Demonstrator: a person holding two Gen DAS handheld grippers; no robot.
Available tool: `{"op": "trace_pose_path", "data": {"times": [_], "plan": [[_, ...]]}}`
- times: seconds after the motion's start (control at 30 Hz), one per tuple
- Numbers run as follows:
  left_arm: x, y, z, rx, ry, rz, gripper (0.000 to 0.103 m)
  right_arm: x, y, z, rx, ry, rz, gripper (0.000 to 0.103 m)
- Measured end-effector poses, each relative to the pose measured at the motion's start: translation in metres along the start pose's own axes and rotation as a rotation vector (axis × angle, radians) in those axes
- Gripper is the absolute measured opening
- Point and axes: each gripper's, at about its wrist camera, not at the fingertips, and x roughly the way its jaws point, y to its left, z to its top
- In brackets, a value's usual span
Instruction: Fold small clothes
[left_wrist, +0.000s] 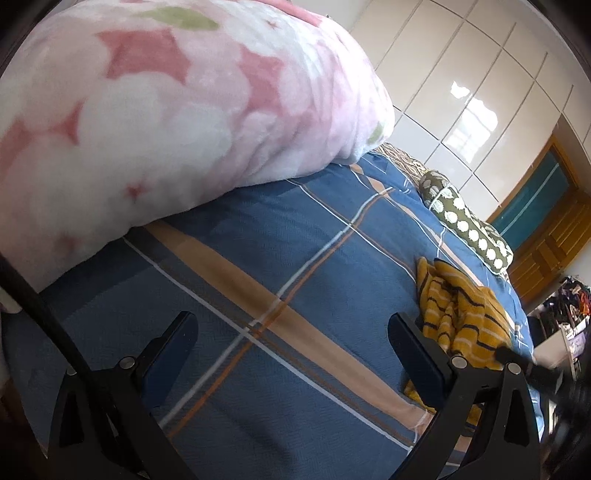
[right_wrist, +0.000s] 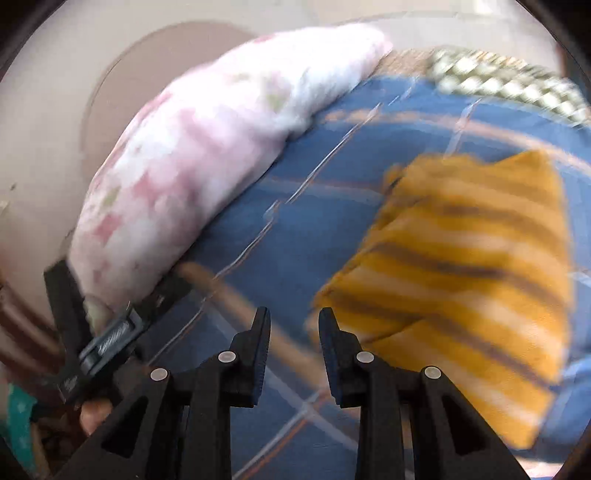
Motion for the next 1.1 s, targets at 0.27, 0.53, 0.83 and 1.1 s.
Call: {"op": "trace_pose_path", "data": {"times": [0.27, 0.53, 0.83, 1.1], "plan": [[0.006, -0.020, -0.010, 0.059, 0.013, -0.017, 0.102, 0.043, -0.057, 0.047, 0.171, 0.001, -0.209, 0.012], [0.015, -0.021, -0.009, 0.052, 0.023, -0.007, 0.102, 0.112, -0.039, 0.039, 0.216, 0.182, 0.038, 0.009], [0.028, -0.043, -0.012, 0.084, 0.031, -0.028, 0.102, 0.018, -0.067, 0.039, 0.238, -0.012, 0.106, 0.015], [0.053, -0.085, -0.017, 0.131, 0.079, -0.118, 0.102, -0.019, -0.153, 0.004, 0.372, -0.060, -0.078, 0.069]]}}
